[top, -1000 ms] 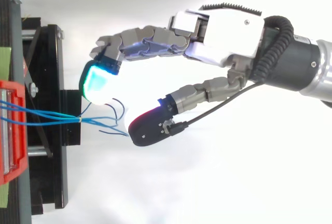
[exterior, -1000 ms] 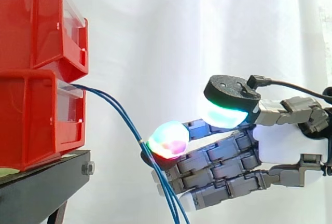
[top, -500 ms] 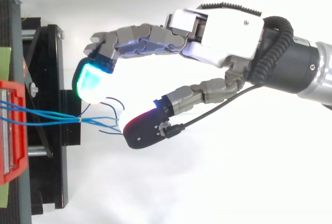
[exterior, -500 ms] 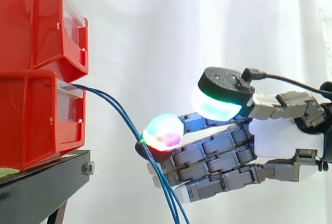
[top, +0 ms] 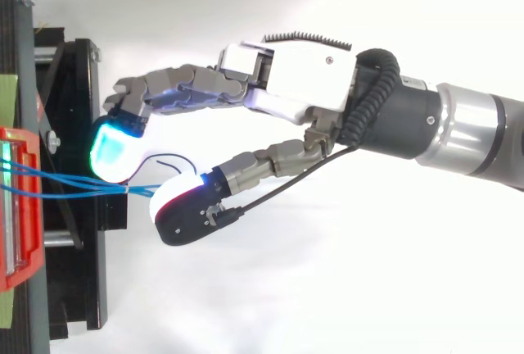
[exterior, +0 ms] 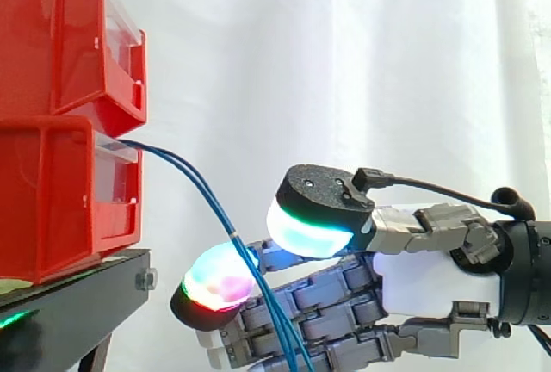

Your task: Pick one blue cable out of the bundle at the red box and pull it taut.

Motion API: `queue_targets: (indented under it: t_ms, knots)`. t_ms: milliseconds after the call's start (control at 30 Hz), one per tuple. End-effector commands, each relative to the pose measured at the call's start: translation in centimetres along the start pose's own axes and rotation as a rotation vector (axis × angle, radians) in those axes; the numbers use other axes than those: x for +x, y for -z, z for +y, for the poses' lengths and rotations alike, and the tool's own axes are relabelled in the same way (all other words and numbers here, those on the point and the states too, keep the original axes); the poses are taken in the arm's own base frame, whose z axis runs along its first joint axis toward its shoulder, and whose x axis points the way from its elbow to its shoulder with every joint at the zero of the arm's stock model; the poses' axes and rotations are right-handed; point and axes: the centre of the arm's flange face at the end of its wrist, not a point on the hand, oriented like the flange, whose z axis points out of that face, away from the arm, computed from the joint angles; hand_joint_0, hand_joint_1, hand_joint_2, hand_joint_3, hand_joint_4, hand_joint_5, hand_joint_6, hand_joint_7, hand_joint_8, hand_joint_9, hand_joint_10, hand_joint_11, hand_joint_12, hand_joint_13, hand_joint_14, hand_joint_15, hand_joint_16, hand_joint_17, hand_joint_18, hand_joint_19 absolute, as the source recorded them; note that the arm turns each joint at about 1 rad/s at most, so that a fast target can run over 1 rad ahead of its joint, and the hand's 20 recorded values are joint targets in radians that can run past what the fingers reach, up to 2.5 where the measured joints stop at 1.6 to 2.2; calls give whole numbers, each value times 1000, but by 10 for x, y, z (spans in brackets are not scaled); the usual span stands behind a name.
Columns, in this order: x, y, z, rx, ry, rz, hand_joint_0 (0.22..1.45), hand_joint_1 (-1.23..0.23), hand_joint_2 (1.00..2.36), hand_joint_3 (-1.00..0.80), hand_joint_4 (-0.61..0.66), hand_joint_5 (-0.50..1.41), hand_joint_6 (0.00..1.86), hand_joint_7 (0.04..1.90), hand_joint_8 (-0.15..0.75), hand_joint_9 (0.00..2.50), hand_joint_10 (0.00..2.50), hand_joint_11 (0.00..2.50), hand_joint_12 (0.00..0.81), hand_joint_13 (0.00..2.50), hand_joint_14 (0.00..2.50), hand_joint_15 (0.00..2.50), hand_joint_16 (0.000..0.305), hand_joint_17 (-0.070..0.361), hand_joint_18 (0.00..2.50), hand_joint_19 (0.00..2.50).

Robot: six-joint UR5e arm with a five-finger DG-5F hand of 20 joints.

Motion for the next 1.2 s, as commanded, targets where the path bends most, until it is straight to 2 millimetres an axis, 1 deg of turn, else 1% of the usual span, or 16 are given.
queue_targets:
  t_ms: [0,267,567,767,1033,1067,1167]
  knots:
    - [1,-1,1,-6,-2,4,565,-756,1005,-430,381,-137,503,992,311,330,0,0,383,144,0,31,57,128,259,183]
    - [4,-5,5,-23,-6,5,575,-755,1007,-412,339,-129,503,1090,312,336,0,3,381,149,0,30,57,127,265,174]
    - [6,-6,8,-30,31,1,575,-755,1005,-433,338,-129,503,1086,313,332,0,9,383,150,0,30,57,127,266,181]
    - [17,-5,9,-39,61,4,571,-754,1004,-433,333,-129,502,1092,312,331,0,2,383,149,0,33,57,127,268,180]
    - [27,-5,12,-52,64,5,557,-746,1001,-481,356,-130,503,1068,315,333,0,1,385,151,0,30,57,129,269,187]
    - [29,-5,4,-42,66,8,556,-745,1001,-480,359,-129,503,1071,315,335,1,0,385,152,0,27,57,129,270,188]
    - [29,-5,2,-45,54,7,556,-739,1002,-476,359,-126,503,1086,318,345,0,4,385,156,2,24,57,129,272,181]
